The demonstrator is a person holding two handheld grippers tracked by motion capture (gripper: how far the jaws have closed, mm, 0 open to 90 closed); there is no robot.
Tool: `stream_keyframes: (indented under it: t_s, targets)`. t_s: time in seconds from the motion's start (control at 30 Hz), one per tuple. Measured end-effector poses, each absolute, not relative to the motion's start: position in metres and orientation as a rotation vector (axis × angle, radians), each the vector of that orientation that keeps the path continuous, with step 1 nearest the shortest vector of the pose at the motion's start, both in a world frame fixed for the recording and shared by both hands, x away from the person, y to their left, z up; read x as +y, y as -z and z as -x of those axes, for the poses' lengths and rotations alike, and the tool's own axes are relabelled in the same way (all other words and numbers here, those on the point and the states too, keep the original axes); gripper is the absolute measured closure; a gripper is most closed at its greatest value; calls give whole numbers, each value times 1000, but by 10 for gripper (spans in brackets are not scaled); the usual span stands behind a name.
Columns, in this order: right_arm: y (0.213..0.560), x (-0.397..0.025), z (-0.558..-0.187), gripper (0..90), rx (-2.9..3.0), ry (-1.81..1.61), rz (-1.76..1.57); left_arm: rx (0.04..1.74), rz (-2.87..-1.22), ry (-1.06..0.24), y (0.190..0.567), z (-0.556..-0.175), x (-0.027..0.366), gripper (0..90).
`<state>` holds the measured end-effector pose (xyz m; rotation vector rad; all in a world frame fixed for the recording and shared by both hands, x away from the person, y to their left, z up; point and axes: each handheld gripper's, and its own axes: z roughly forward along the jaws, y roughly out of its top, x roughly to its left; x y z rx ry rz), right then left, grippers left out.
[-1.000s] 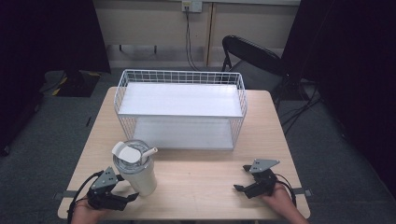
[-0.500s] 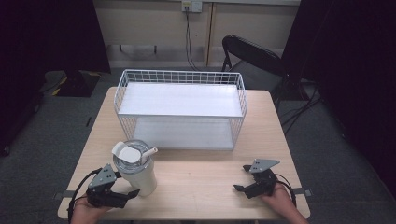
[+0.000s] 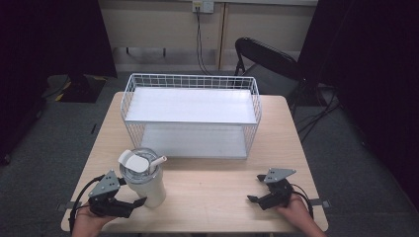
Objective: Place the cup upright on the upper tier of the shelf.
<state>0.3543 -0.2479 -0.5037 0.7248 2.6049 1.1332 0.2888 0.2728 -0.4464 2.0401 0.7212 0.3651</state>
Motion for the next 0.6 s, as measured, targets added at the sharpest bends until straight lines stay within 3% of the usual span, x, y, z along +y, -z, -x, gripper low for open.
stream_keyframes:
  t_s: [0.6]
  targets:
    - [504, -248, -354, 122, 2605, -1133, -725, 699, -1991, -364, 446, -295, 261, 118]
